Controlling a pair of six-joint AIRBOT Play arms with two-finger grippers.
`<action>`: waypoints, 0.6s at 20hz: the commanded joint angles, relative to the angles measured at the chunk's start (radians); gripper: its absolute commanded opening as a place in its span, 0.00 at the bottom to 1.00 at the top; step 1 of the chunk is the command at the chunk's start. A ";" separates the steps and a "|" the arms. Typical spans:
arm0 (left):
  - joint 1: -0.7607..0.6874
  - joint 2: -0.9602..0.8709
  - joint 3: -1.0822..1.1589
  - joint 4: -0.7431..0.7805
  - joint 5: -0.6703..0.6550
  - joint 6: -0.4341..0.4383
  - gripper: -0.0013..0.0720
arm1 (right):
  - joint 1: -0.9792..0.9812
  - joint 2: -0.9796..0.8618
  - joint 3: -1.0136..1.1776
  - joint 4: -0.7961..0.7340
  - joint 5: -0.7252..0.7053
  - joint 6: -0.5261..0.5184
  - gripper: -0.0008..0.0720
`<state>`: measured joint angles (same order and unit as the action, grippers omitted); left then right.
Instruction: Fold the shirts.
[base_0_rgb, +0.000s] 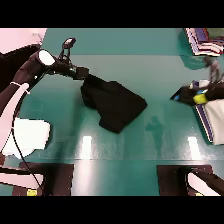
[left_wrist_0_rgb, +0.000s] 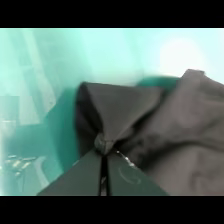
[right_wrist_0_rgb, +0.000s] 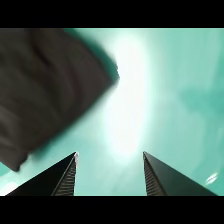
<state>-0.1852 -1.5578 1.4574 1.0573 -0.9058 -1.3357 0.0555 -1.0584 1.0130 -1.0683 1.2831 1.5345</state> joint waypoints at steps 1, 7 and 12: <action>0.019 0.022 0.004 0.015 -0.021 0.009 0.05 | 0.019 -0.077 -0.276 0.174 -0.235 -0.061 0.66; 0.019 0.022 0.004 0.016 -0.023 0.010 0.05 | 0.175 -0.359 -0.197 0.404 -0.494 -0.183 0.65; 0.020 0.022 0.004 0.016 -0.023 0.009 0.05 | 0.225 -0.521 -0.003 0.388 -0.488 -0.182 0.40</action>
<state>-0.1669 -1.5364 1.4605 1.0725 -0.9283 -1.3266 0.2489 -1.4918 0.9237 -0.6811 0.8242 1.3636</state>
